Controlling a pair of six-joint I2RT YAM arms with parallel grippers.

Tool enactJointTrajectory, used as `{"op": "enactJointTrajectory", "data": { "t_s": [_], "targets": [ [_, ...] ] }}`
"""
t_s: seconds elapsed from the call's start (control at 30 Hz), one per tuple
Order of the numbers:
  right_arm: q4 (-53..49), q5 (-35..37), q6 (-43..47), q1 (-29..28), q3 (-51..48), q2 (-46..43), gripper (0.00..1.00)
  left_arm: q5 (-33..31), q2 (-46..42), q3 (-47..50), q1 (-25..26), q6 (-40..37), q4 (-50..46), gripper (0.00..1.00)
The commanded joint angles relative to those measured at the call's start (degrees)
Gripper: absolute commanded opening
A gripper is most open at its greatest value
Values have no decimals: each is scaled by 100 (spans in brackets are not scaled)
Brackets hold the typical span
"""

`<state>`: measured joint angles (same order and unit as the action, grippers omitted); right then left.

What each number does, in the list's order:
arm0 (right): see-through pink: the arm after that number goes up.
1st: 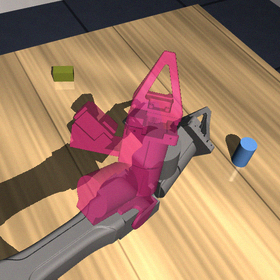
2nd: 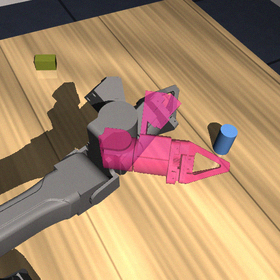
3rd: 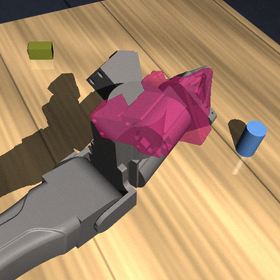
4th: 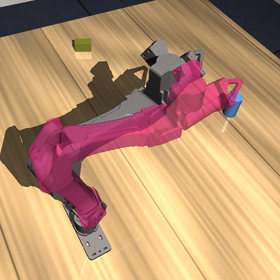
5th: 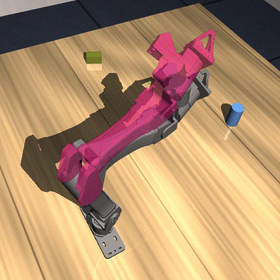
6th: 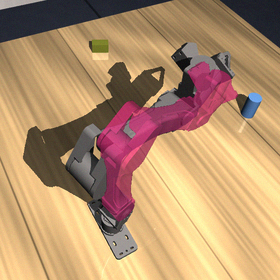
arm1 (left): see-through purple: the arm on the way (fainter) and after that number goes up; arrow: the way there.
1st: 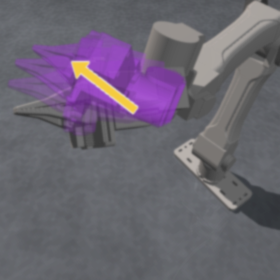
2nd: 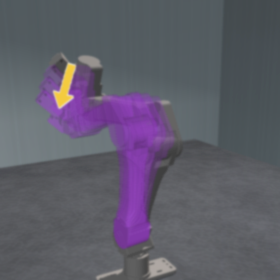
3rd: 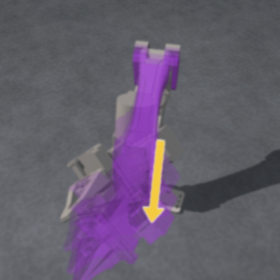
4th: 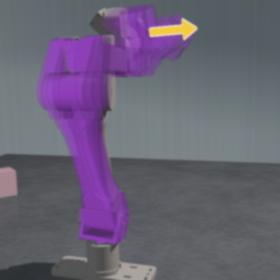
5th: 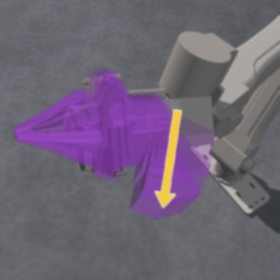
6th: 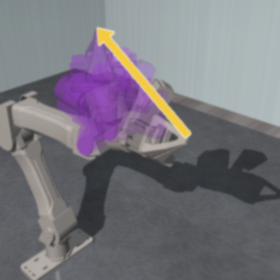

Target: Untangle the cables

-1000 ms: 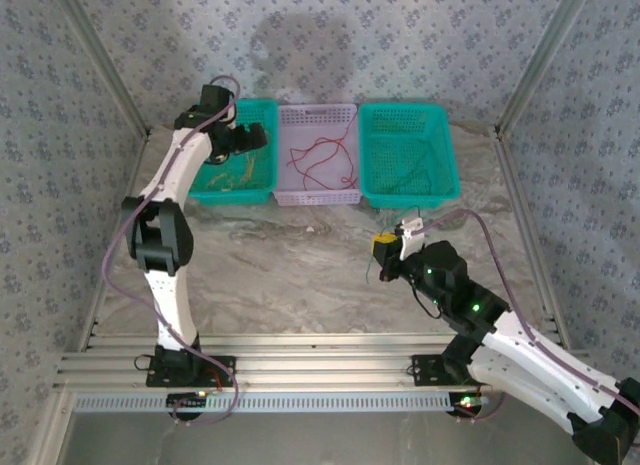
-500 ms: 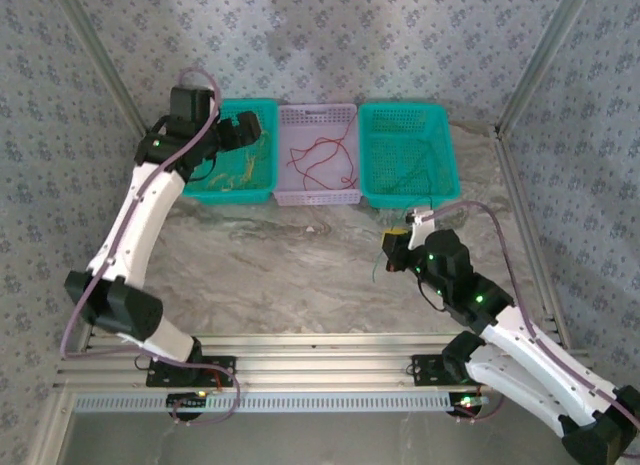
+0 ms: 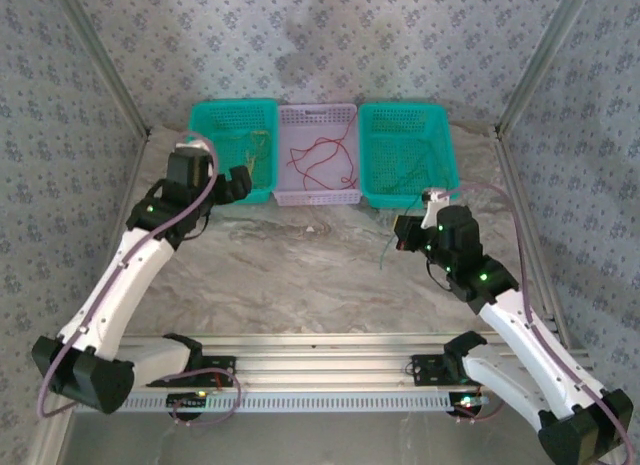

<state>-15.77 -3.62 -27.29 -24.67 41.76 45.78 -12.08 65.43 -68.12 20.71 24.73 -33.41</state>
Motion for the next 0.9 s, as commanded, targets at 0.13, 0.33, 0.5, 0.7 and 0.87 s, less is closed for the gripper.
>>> {"op": "enactJointTrajectory", "data": {
  "t_s": [0.13,0.33,0.5,0.7,0.87],
  "targets": [
    [-138,-746,-441,646,672,649,0,-527,-594,944,38,-357,777,100],
    [-71,-818,-444,936,1193,1216,0,-682,-781,1320,52,-425,1100,100],
    [-82,-834,-349,1160,1645,1707,0,-818,-817,1437,61,-521,1158,100],
    [-29,-959,-409,1681,2139,2339,0,-1090,-824,1492,80,-548,1108,99],
    [48,-1031,-548,1834,2496,2862,0,-1225,-865,1569,126,-607,1179,99]
  ]
}}
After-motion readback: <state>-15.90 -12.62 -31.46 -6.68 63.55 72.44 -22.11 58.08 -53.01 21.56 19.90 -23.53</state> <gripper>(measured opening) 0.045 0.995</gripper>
